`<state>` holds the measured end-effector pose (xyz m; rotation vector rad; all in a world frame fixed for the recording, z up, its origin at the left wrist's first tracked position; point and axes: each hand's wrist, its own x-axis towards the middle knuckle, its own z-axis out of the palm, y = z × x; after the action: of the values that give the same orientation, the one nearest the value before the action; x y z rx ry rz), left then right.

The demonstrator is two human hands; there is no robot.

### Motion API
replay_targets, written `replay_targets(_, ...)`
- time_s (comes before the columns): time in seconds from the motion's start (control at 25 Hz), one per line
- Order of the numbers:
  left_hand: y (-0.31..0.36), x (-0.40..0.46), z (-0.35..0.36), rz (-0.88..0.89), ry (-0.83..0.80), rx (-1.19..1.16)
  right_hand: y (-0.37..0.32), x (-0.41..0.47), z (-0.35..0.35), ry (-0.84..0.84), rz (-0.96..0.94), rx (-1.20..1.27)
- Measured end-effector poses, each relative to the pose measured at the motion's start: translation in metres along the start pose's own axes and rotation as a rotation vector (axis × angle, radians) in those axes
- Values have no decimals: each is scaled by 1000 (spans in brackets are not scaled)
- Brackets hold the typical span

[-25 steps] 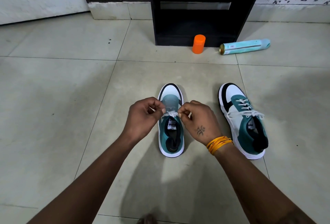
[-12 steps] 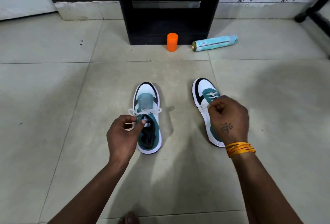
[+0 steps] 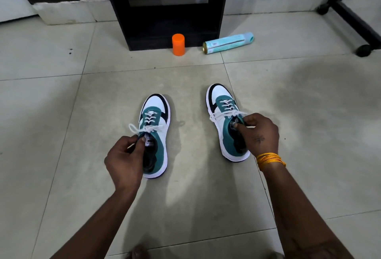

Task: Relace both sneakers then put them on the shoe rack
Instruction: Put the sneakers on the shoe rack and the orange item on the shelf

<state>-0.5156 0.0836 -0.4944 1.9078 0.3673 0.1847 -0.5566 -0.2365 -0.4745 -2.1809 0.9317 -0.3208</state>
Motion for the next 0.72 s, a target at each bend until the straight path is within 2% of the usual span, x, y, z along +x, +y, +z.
replay_targets(0.24,5,10,4,40,38,-41,-15,-7,25,78,-80,30)
replay_targets(0.44,30,40,12,84,53,-23,-70,-14,52,79,-113,182)
replay_targets(0.72,143,93,-25,85,132,62,-187,-8,29,39,-100,320)
